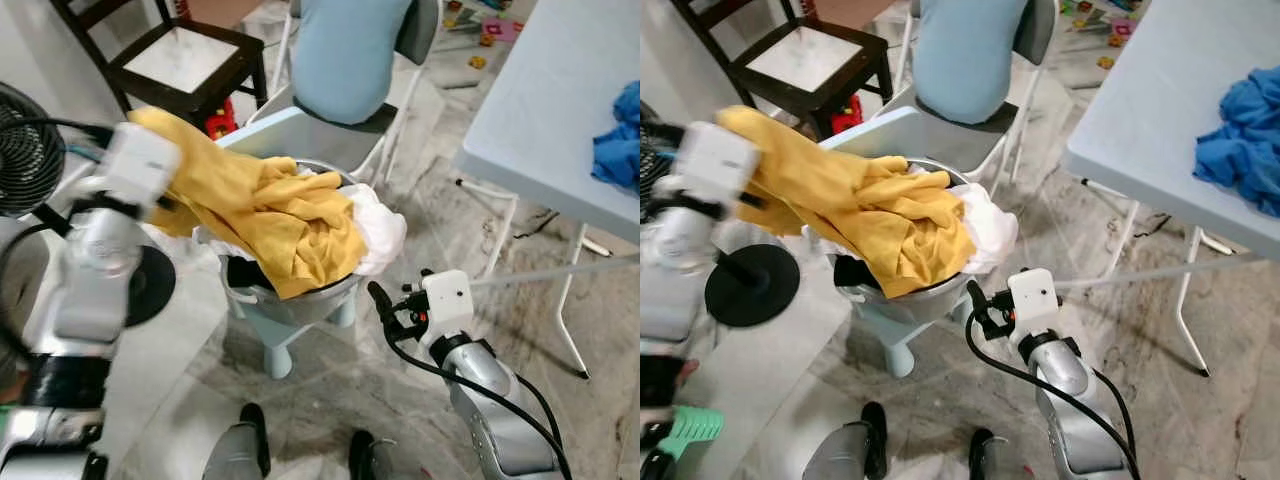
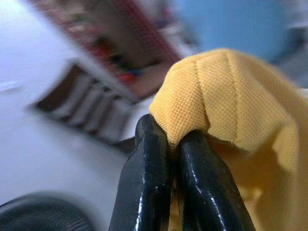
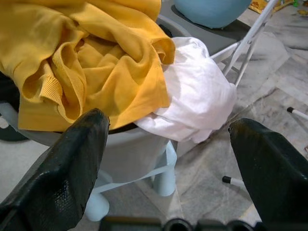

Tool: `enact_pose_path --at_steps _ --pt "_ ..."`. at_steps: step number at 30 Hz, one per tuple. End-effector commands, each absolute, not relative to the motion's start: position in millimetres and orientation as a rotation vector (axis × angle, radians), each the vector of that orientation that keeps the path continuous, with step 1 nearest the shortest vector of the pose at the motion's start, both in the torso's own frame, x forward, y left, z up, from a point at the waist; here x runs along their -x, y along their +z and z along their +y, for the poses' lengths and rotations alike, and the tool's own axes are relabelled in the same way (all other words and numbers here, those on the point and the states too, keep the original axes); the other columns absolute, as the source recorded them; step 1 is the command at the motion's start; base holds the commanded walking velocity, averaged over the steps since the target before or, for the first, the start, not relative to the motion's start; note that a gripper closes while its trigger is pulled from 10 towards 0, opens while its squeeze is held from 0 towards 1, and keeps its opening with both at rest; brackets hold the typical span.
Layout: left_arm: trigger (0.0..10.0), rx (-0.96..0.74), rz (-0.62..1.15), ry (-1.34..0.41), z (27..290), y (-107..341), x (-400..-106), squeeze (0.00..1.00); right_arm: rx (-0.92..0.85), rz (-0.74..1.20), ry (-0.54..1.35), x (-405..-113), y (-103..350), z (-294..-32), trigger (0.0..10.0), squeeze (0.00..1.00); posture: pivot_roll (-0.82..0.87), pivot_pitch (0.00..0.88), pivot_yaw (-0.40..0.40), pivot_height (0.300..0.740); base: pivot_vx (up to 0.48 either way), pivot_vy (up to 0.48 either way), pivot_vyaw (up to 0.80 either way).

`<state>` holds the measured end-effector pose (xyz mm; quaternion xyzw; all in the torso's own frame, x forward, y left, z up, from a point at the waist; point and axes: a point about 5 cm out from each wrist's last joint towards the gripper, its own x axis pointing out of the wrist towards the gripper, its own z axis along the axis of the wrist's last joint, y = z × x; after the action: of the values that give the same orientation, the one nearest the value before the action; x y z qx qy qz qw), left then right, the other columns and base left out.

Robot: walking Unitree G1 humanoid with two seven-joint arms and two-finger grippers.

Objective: Hang hanger

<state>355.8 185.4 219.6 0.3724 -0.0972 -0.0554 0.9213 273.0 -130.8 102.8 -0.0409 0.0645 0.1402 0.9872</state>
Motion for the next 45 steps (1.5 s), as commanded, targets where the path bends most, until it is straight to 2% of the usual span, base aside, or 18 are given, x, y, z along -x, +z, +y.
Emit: enact_pose_path --at_steps 1,7,12,16,19,22,23,24,31,32,33,34,36,38,39,41,42,45 --pt "0.0 -0.821 -0.147 -0.334 153 195 -362 0.00 0.087 0.146 0.266 -271 99 -134 10.0 0.00 -0.01 0.253 -0.002 0.740 0.000 0.000 0.00" --pt "0.0 -0.857 -0.175 -0.528 115 178 -365 0.00 0.095 0.143 0.259 -271 99 -135 10.0 0.00 -0.03 0.252 -0.001 0.740 0.000 0.000 0.00" --pt "0.0 -0.881 -0.189 -0.710 72 147 -351 0.00 0.106 0.145 0.252 -270 99 -137 10.0 0.00 -0.04 0.257 -0.008 0.740 0.000 0.000 0.00" --pt "0.0 -0.893 -0.166 -0.649 76 141 -356 0.00 0.110 0.147 0.253 -269 98 -138 10.0 0.00 -0.05 0.261 -0.013 0.740 0.000 0.000 0.00" --pt "0.0 -0.782 -0.123 -0.344 110 152 -376 0.00 0.116 0.150 0.255 -269 98 -139 10.0 0.00 -0.05 0.263 -0.022 0.740 0.000 0.000 0.00" --pt "0.0 -0.744 -0.080 -0.279 124 151 -381 0.00 0.118 0.154 0.259 -269 97 -139 10.0 0.00 -0.04 0.264 -0.025 0.740 0.000 0.000 0.00" --pt "3.3 -0.725 -0.037 -0.298 128 145 -380 0.00 0.120 0.156 0.263 -270 97 -138 10.0 0.00 -0.04 0.264 -0.027 0.740 0.000 0.000 0.00" --pt "10.0 -0.709 -0.012 -0.321 127 141 -379 0.00 0.121 0.157 0.265 -270 97 -138 10.0 0.00 -0.04 0.265 -0.028 0.740 0.000 0.000 0.00" --pt "10.0 -0.633 0.064 -0.391 130 123 -372 0.00 0.126 0.161 0.270 -270 97 -138 10.0 0.00 -0.04 0.266 -0.031 0.740 0.000 0.000 0.00" --pt "10.0 -0.625 0.066 -0.386 131 123 -372 0.27 0.127 0.162 0.270 -270 96 -138 10.0 0.00 -0.04 0.266 -0.031 0.740 0.000 0.000 0.00" --pt "10.0 -0.622 0.068 -0.381 132 123 -372 0.27 0.127 0.163 0.270 -270 96 -138 10.0 0.00 -0.04 0.266 -0.031 0.740 0.000 0.000 0.00" --pt "10.0 -0.594 0.063 -0.388 132 124 -372 1.00 0.129 0.165 0.271 -269 96 -138 10.0 0.00 -0.05 0.269 -0.033 0.740 0.000 0.000 0.00" --pt "10.0 -0.568 0.038 -0.403 131 129 -373 1.00 0.130 0.167 0.272 -269 96 -138 10.0 0.00 -0.05 0.269 -0.033 0.740 0.000 0.000 0.00" --pt "10.0 -0.420 0.020 -0.426 124 136 -374 1.00 0.130 0.169 0.273 -269 96 -137 10.0 0.00 -0.05 0.271 -0.034 0.740 0.000 0.000 0.00" --pt "10.0 -0.139 0.057 -0.418 118 142 -377 1.00 0.130 0.172 0.273 -269 95 -138 10.0 0.00 -0.05 0.271 -0.034 0.740 0.000 0.000 0.00" --pt "10.0 -0.037 0.068 -0.417 116 144 -378 1.00 0.130 0.172 0.273 -269 95 -138 10.0 0.00 -0.05 0.271 -0.034 0.740 0.000 0.000 0.00" --pt "10.0 0.135 0.030 -0.374 119 162 -385 1.00 0.129 0.175 0.275 -269 95 -138 10.0 0.00 -0.04 0.275 -0.034 0.740 0.000 0.000 0.00" --pt "10.0 0.140 -0.022 -0.390 115 175 -388 1.00 0.130 0.179 0.278 -269 94 -138 10.0 0.00 -0.04 0.274 -0.035 0.740 0.000 0.000 0.00"
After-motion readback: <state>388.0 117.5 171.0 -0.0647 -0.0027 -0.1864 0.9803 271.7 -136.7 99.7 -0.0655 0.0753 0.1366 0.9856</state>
